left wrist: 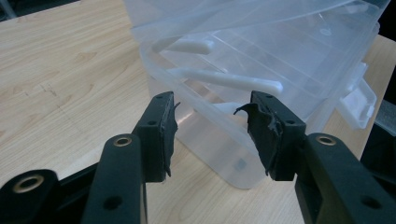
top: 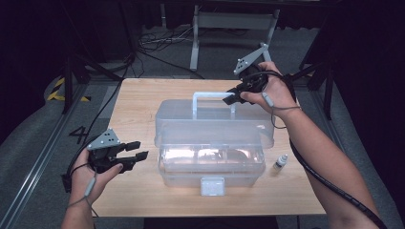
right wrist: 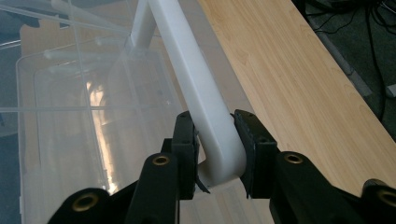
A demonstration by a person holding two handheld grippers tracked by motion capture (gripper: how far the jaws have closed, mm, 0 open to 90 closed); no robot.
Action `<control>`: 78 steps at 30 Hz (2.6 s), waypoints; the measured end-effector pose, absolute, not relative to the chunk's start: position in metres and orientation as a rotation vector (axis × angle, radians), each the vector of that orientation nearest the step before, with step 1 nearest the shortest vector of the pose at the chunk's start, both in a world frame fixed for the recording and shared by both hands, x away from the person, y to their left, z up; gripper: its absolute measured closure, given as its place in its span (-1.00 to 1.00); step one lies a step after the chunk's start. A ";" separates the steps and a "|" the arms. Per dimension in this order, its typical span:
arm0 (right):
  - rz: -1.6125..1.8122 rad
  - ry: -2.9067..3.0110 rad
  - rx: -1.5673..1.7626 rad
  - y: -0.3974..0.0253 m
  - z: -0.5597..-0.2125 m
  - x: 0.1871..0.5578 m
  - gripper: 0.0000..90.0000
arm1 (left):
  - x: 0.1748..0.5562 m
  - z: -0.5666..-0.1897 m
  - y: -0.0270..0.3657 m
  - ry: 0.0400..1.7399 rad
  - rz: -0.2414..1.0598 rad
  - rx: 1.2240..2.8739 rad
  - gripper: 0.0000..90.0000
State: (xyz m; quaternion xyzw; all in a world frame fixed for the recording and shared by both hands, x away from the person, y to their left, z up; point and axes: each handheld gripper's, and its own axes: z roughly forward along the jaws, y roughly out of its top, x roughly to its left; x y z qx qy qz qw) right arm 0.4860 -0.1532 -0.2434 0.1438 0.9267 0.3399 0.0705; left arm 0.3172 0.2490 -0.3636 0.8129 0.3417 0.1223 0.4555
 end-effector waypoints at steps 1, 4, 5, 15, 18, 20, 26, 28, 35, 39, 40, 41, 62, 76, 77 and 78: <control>1.022 2.786 0.438 -0.153 -0.243 0.487 0.58 | 0.317 -0.364 0.249 0.843 0.298 2.004 0.17; 1.029 2.788 0.442 -0.154 -0.243 0.489 0.58 | 0.317 -0.364 0.247 0.846 0.270 2.001 0.23; 1.029 2.788 0.449 -0.154 -0.243 0.490 0.58 | 0.318 -0.364 0.247 0.845 0.268 2.001 0.24; 1.022 2.785 0.461 -0.153 -0.242 0.492 0.57 | 0.314 -0.360 0.239 0.818 0.218 2.006 0.46; 1.021 2.782 0.459 -0.153 -0.242 0.492 0.57 | 0.312 -0.357 0.237 0.794 0.213 1.993 0.64; 1.020 2.782 0.460 -0.153 -0.242 0.492 0.57 | 0.311 -0.355 0.235 0.790 0.214 1.990 0.71; 1.015 2.775 0.456 -0.153 -0.242 0.490 0.57 | 0.312 -0.353 0.221 0.739 0.193 1.937 0.99; 1.013 2.775 0.456 -0.152 -0.242 0.491 0.57 | 0.314 -0.356 0.214 0.735 0.211 1.944 0.99; 0.999 2.777 0.470 -0.152 -0.242 0.490 0.57 | 0.320 -0.359 0.202 0.722 0.224 1.916 1.00; 1.006 2.773 0.468 -0.152 -0.242 0.490 0.57 | 0.323 -0.359 0.200 0.733 0.222 1.902 1.00; 1.010 2.771 0.467 -0.152 -0.242 0.490 0.57 | 0.323 -0.358 0.200 0.733 0.228 1.897 1.00; 1.010 2.771 0.467 -0.152 -0.242 0.490 0.57 | 0.323 -0.358 0.200 0.733 0.228 1.897 1.00; 1.008 2.757 0.475 -0.152 -0.243 0.488 0.55 | 0.323 -0.351 0.195 0.720 0.257 1.903 1.00; 1.110 2.620 0.441 -0.168 -0.224 0.469 0.24 | 0.324 -0.350 0.195 0.724 0.262 1.926 1.00; 1.113 2.616 0.435 -0.169 -0.222 0.467 0.23 | 0.324 -0.349 0.195 0.723 0.262 1.927 1.00; 1.119 2.609 0.430 -0.171 -0.219 0.464 0.23 | 0.325 -0.349 0.195 0.723 0.264 1.926 1.00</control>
